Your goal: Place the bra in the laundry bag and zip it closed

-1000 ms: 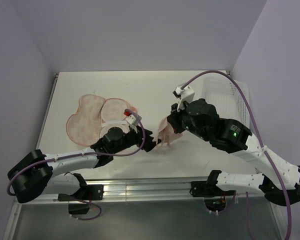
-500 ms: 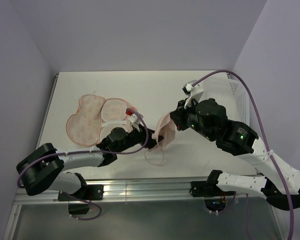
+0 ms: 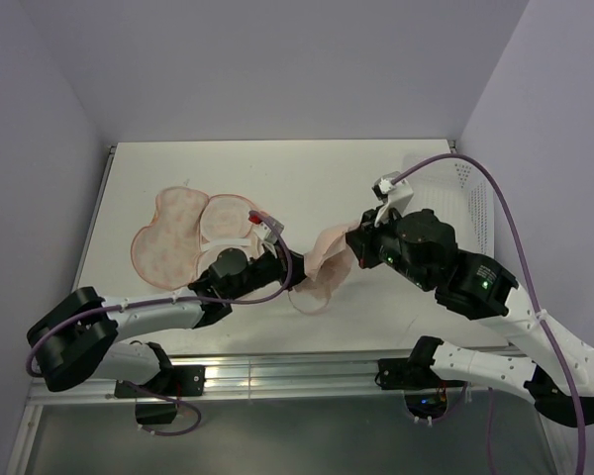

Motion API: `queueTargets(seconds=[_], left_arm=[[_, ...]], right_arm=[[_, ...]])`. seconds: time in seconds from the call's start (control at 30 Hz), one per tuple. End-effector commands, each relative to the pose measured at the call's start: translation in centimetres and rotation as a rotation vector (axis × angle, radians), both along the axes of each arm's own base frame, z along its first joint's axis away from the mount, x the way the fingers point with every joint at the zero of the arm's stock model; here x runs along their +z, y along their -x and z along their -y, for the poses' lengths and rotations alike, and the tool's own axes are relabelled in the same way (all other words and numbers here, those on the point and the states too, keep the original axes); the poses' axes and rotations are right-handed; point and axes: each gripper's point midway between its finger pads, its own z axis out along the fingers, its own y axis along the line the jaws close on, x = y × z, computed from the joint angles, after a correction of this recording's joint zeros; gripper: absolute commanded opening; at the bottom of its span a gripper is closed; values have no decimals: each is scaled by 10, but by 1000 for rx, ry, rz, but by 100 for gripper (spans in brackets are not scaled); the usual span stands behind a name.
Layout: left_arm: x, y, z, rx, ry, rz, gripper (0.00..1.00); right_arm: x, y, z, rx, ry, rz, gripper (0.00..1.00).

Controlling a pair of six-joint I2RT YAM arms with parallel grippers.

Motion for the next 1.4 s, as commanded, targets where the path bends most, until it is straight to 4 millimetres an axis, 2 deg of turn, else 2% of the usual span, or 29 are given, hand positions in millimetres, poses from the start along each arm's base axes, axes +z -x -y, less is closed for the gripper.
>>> queueTargets(seconds=[0.0, 0.1, 0.2, 0.3, 0.33, 0.4, 0.47, 0.5, 0.53, 0.6, 0.63, 0.67, 0.7, 0.77, 0.8, 0.87, 0.9, 0.97, 1.0, 1.03, 1.07, 1.13, 1.17, 1.23, 1.27, 1.37], left_arm=[[46, 25, 5, -114, 82, 100, 0], [46, 29, 1, -116, 75, 100, 0], [52, 44, 3, -184, 72, 118, 0], [56, 58, 5, -233, 53, 141, 0], [57, 61, 5, -242, 48, 147, 0], [61, 66, 5, -262, 39, 162, 0], [76, 75, 4, -301, 59, 192, 0], [78, 78, 3, -321, 53, 199, 0], [84, 81, 3, -336, 60, 212, 0], [95, 86, 2, -360, 73, 239, 0], [101, 87, 0, -361, 78, 249, 0], [108, 88, 0, -363, 85, 267, 0], [112, 91, -1, -374, 92, 276, 0], [128, 95, -3, -390, 121, 308, 0], [133, 98, -3, -408, 130, 317, 0], [146, 107, -4, -455, 155, 347, 0], [149, 109, -4, -464, 160, 359, 0], [155, 111, -5, -478, 151, 373, 0], [157, 112, -6, -481, 145, 394, 0], [166, 116, -10, -493, 153, 416, 0], [166, 117, -11, -500, 139, 419, 0], [176, 126, -19, -522, 156, 447, 0], [183, 131, -22, -544, 164, 472, 0], [185, 136, -28, -567, 149, 477, 0], [187, 138, -30, -576, 144, 486, 0], [184, 141, -35, -582, 136, 469, 0]], right_arm=[[19, -15, 7, -82, -56, 48, 0], [27, -18, -1, -65, -75, 62, 0], [29, -32, -1, -117, -46, 66, 0], [32, -57, -5, -158, -29, 51, 0], [34, -68, -1, -184, -35, 54, 0], [32, -75, -4, -177, -27, 37, 0], [26, -88, -5, -194, -6, 10, 0], [19, -94, -8, -196, 14, -12, 1], [21, -94, -8, -196, 17, -15, 4], [19, -94, -9, -184, 23, -22, 25], [16, -92, -6, -182, 31, -30, 32], [17, -90, -3, -184, 29, -25, 47], [24, -83, 1, -169, 1, -10, 54], [19, -74, 1, -119, -21, -20, 60], [28, -65, 5, -96, -55, 1, 62], [29, -52, -5, 1, -101, 24, 66], [39, -40, -5, 43, -135, 59, 66], [43, -27, -16, 179, -150, 139, 66], [37, -17, -19, 244, -160, 172, 68], [49, -5, -29, 360, -177, 258, 70], [52, 2, -30, 408, -178, 298, 71], [55, 8, -34, 500, -191, 368, 78], [56, 23, -40, 605, -211, 377, 84], [61, 31, -42, 682, -240, 404, 90], [61, 47, -43, 791, -252, 404, 93], [64, 52, -45, 845, -254, 393, 98]])
